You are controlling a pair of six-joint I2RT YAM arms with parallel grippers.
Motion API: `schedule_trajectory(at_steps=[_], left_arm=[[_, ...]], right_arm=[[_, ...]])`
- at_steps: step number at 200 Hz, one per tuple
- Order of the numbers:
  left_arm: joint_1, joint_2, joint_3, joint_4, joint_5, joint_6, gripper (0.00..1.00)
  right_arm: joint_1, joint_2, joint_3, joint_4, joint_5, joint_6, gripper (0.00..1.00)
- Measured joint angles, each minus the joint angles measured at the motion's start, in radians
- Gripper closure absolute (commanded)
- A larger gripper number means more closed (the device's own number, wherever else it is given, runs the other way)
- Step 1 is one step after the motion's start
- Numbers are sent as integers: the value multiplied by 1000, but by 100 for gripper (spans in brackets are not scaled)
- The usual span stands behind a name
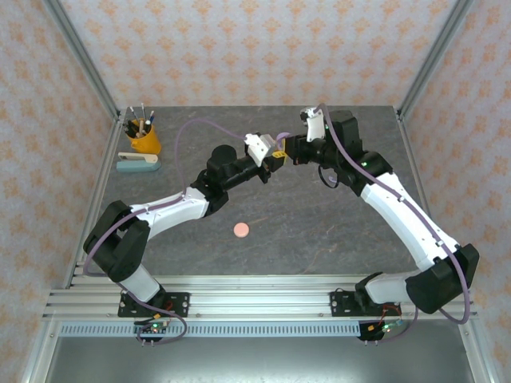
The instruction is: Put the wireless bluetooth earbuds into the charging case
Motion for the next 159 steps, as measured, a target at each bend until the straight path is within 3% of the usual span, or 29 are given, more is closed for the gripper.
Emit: schedule_trajectory(at_steps=[24,68,114,159], left_arm=[[0,0,0,-7,0,0,100],[0,0,0,-6,0,0,100],[0,0,0,-1,-4,0,100],[0,0,0,17,-14,0,100]], right_arm=[[2,0,1,-6,0,2,63],[10,0,32,-34,9,27,51],[-5,-22,79,-49,42,91,50],[-150,-100,64,-69,174,231,44]])
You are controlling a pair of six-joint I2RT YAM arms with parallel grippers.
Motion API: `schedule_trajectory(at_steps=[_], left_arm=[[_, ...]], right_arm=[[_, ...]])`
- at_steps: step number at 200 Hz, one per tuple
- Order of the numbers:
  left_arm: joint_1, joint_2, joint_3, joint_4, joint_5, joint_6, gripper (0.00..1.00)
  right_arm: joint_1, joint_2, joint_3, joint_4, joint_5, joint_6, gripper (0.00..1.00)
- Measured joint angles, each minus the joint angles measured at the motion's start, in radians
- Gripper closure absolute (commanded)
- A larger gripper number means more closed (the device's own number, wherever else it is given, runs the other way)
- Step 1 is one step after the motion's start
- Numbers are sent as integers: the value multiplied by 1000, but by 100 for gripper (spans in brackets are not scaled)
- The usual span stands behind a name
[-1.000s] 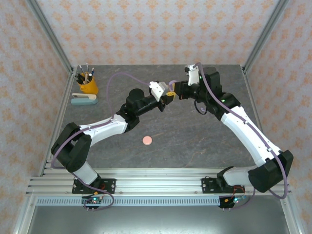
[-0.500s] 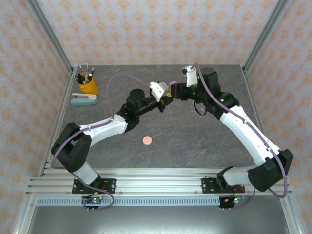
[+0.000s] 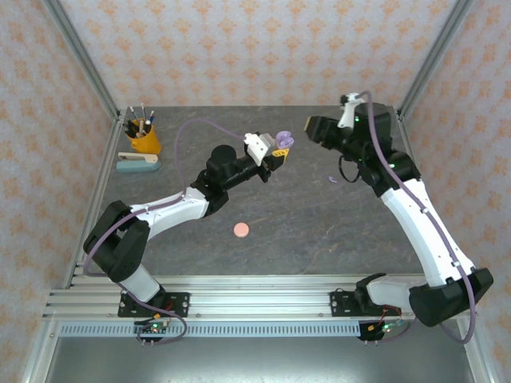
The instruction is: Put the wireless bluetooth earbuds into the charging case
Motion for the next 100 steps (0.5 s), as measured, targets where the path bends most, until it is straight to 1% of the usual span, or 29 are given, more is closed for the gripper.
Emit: schedule_trajectory(at_steps=[23,43,68,100], left_arm=[[0,0,-4,4,-10,0,100],[0,0,-12,4,-16,0,100],[0,-6,-21,4,-18,1,100],[0,-28,-25,4,-20,5,100]], right_arm=[[-66,11,-13,-61,93,71,44],[-114,78,-49,-95,144,119,44],[-166,221,-114,-108,161,158,44],[-202,430,-123,-111,159,169,45]])
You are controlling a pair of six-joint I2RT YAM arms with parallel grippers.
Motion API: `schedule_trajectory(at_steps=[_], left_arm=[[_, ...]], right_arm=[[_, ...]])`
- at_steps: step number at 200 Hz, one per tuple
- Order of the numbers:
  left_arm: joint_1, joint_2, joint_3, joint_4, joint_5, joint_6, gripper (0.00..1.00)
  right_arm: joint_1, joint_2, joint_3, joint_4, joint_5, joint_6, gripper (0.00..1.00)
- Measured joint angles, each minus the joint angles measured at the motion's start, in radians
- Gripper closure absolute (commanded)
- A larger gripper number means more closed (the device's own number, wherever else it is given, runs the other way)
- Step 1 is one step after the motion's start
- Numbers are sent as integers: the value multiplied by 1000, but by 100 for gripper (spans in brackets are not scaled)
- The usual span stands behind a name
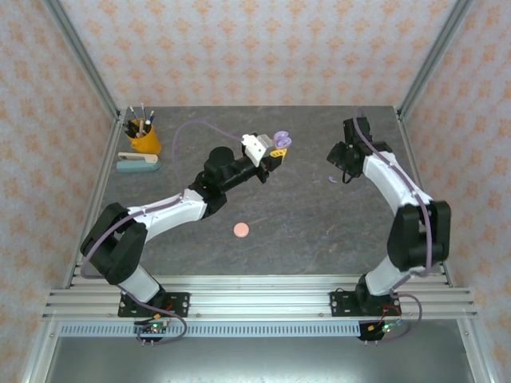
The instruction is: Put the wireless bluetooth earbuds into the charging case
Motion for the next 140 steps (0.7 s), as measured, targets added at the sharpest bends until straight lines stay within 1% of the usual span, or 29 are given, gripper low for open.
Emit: schedule_trajectory(at_steps=[34,60,102,140], left_arm=[[0,-5,-1,0,0,2,100],[0,-5,-1,0,0,2,100],[0,-5,-1,0,0,2,100],[0,-5,-1,0,0,2,100]], right_arm=[[-7,171,31,2,-11,-2,45],[-7,255,80,6,-29,-11,46],[-7,325,138,18,-40,-32,47],[-7,362,154,24,-45,-47,48]])
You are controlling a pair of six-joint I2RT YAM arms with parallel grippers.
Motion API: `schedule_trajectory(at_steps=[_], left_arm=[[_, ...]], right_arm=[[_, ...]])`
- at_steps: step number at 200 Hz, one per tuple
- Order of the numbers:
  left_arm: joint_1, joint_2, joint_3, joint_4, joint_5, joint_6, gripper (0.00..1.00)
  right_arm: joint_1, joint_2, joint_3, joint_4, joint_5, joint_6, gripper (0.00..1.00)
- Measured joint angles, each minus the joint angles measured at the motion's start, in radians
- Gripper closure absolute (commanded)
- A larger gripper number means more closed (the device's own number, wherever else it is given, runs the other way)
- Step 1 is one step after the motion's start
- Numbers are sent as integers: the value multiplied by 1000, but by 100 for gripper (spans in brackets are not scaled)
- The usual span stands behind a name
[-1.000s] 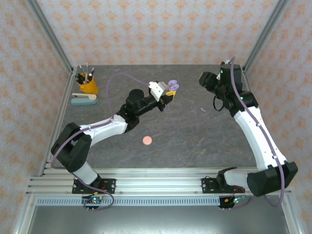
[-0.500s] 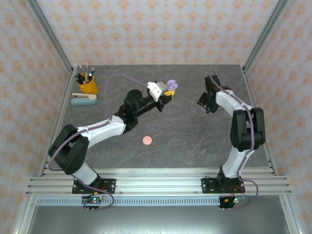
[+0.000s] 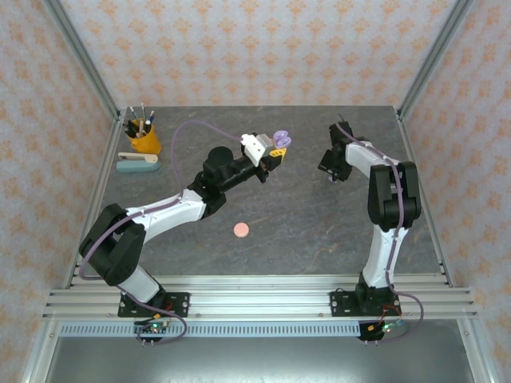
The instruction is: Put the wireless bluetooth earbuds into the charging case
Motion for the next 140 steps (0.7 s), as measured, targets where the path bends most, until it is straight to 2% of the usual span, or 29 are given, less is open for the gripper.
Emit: schedule_trajectory(at_steps=[66,140], left_arm=[[0,0,0,0,0,0,100],[0,0,0,0,0,-3,100]], right_arm=[[0,-1,-42,25,-41,1,52],[16,-126,-187,50,-165,50,54]])
